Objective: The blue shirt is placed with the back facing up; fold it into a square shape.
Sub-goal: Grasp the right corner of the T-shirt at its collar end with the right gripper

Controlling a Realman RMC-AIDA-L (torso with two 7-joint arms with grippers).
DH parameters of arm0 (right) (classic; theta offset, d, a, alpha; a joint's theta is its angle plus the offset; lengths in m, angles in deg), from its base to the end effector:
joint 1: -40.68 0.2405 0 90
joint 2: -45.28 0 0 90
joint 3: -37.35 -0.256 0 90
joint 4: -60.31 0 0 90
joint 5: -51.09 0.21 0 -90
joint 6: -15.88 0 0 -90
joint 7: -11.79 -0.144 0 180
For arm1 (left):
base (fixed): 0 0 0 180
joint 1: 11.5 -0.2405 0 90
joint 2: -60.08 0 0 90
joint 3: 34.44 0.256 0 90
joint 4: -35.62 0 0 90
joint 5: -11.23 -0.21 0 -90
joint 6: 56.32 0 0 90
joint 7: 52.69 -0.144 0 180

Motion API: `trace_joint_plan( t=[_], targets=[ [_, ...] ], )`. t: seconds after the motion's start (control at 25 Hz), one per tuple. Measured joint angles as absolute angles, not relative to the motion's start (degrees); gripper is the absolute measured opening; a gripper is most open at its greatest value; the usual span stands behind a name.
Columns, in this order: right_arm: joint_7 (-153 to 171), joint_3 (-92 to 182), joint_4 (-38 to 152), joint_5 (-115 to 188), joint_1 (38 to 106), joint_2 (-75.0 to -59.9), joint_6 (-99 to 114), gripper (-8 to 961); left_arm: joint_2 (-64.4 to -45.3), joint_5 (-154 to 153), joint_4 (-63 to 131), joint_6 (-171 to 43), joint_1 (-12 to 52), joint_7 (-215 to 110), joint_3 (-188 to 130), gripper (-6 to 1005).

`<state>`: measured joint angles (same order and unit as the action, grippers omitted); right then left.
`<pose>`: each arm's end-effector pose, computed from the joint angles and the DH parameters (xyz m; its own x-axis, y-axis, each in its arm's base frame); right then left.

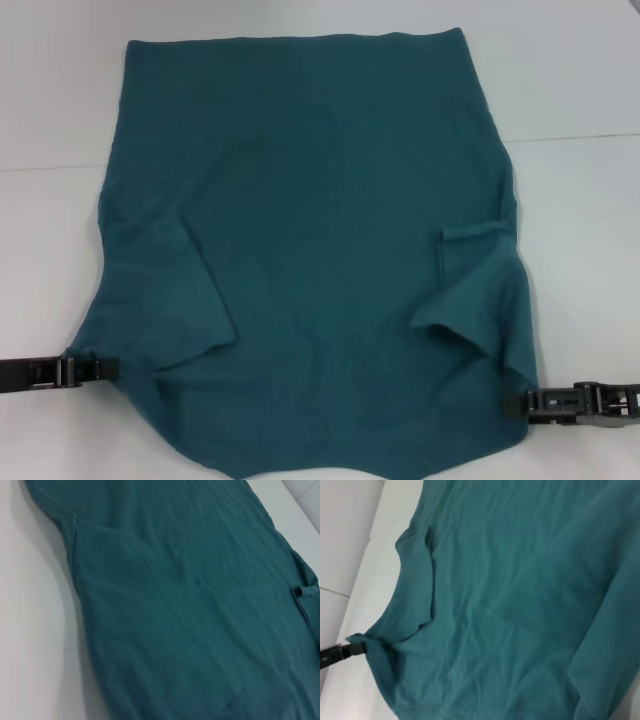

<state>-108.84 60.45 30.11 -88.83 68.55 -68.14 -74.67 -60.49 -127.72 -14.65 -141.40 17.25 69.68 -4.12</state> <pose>0.3476 0.2846 0.0199 0.1407 -0.9387 -0.3146 -0.9781 -0.1810 0.1026 -0.3175 0.3256 0.0304 0.3615 0.8522 0.3782 0.9324 -0.3305 -0.1464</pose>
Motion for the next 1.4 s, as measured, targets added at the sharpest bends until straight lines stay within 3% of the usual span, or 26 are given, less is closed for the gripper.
trace_joint_plan(
  t=[0.6,1.4],
  targets=[
    [-108.42,58.51,30.18,-88.01,67.9,-68.85,-73.77,817,-60.41,-127.72,-14.65,-141.4,17.44,69.47,-4.12,2],
    [-107.1,54.25,29.17,-87.94,67.5,-68.41,-74.56,804,-60.24,-127.72,-14.65,-141.3,17.68,69.51,-4.19,2]
  ],
)
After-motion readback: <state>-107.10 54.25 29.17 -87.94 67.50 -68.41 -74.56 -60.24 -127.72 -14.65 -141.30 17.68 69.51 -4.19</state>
